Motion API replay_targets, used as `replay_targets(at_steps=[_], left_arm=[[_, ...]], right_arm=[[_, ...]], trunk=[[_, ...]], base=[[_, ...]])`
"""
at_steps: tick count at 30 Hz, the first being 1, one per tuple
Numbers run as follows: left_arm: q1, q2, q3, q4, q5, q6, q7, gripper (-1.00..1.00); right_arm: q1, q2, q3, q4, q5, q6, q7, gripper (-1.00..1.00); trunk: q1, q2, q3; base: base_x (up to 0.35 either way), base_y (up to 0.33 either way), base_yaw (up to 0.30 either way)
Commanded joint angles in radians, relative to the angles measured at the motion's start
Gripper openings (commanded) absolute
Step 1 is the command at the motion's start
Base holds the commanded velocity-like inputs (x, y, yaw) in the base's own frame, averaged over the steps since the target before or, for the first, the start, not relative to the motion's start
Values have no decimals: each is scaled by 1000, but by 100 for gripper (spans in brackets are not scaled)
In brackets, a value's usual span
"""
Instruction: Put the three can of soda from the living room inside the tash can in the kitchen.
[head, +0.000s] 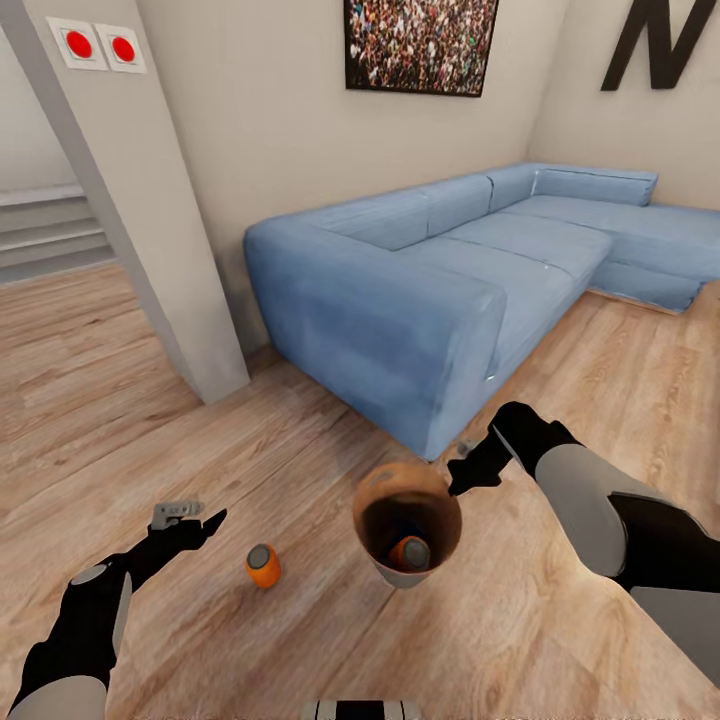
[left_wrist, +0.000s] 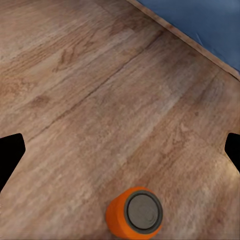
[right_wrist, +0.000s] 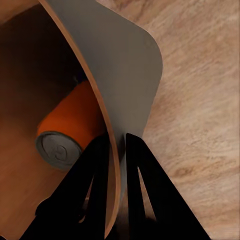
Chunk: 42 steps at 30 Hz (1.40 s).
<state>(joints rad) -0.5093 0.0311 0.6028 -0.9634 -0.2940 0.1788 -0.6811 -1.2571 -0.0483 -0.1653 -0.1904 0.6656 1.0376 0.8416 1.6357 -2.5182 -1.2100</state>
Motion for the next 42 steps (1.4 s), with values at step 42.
replay_targets(at_steps=[42], left_arm=[[0, -2, -5, 67, 2, -53, 21, 100]], right_arm=[[-25, -79, 20, -10, -18, 10, 5, -100]], trunk=[[5, -3, -22]], base=[[0, 0, 0]])
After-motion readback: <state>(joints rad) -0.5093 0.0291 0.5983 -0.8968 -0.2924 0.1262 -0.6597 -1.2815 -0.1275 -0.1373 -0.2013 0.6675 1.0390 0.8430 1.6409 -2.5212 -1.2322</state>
